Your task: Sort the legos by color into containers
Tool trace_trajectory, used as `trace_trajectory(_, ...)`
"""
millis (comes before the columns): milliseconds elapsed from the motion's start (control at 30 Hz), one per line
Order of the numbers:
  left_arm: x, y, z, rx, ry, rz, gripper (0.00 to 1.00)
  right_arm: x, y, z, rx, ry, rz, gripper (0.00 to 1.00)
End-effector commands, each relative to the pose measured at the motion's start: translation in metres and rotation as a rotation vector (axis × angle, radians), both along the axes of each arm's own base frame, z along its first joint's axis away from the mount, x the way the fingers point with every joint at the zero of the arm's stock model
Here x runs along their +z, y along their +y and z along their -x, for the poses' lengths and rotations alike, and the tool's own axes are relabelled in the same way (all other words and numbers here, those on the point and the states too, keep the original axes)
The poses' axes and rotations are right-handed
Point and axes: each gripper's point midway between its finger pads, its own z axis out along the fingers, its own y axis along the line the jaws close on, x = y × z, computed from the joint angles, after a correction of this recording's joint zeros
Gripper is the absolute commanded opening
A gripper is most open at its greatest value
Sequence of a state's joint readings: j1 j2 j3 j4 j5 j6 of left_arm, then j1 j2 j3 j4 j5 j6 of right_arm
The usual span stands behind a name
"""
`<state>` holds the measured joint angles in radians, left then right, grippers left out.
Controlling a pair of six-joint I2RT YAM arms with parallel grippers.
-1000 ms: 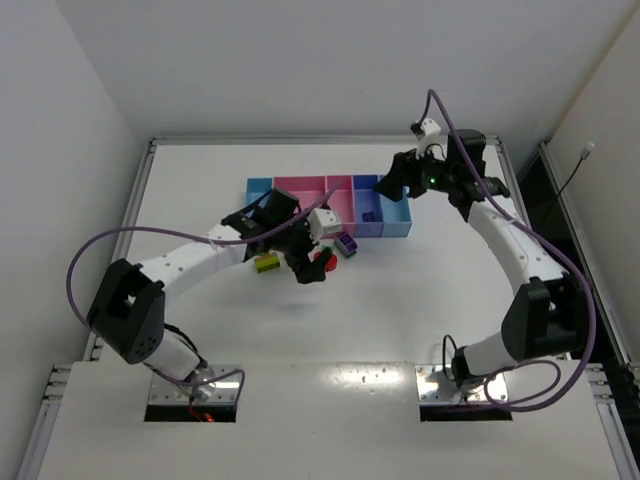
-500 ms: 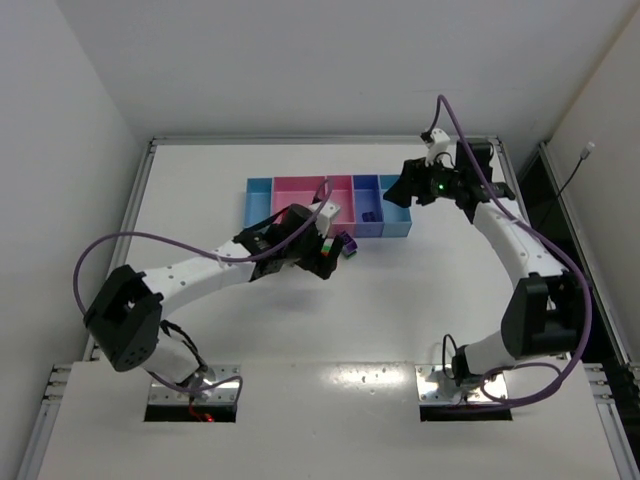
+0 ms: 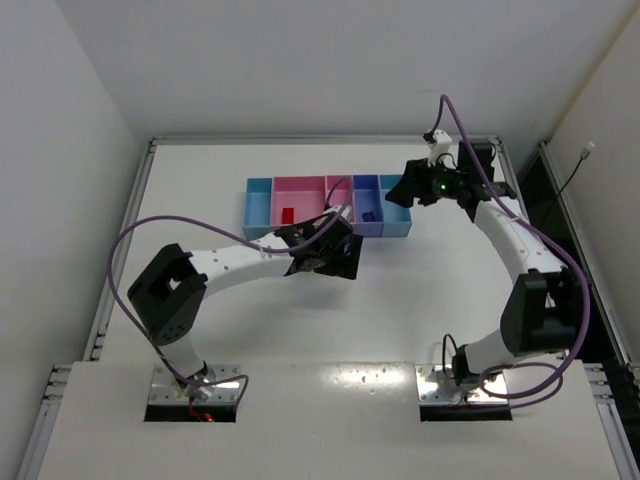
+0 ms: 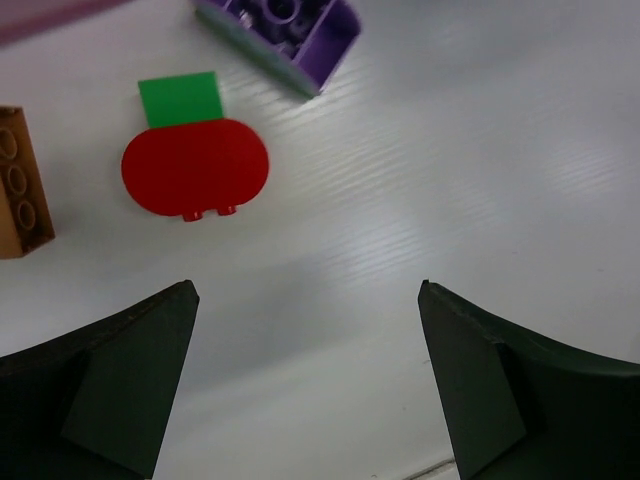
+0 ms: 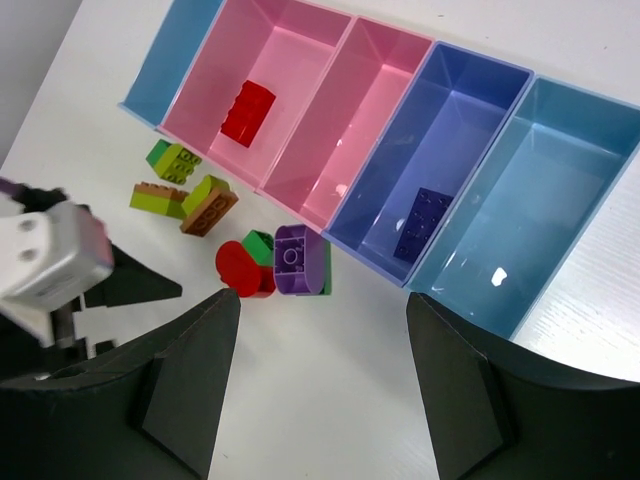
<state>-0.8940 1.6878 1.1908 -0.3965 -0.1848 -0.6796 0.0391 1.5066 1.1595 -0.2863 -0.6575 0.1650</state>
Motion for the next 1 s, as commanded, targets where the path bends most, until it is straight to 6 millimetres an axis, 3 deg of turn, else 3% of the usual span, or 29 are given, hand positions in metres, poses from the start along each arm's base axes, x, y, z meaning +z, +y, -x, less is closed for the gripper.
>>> trace_trajectory(0,-0.018,0.02,-0.007,0.112,0.044,-0.063,0.99,0.008,-0.001,-0.004,0.007,-0.012,-0.023,0.7)
trace_trajectory(100,-0.026,0.032,-0.018,0.158,0.034,-0.107,0.99,0.007,-0.004,-0.004,0.009,-0.009,-0.024,0.7)
trace_trajectory(167,-0.022,0.031,-0.026,0.173,0.021,-0.102,0.99,0.003,-0.003,-0.002,0.018,0.009,-0.03,0.7)
trace_trajectory(467,-0.041,0.037,-0.051,0.211,0.019,-0.152,0.99,-0.003,0.005,-0.002,0.066,0.034,-0.067,0.7)
trace_trajectory(600,-0.044,0.027,-0.057,0.191,0.026,-0.138,0.99,-0.005,0.005,-0.003,0.07,0.038,-0.062,0.7)
trace_trajectory(967,-0.057,0.034,-0.074,0.204,0.02,-0.153,0.97,-0.011,0.004,-0.004,0.087,0.059,-0.076,0.7)
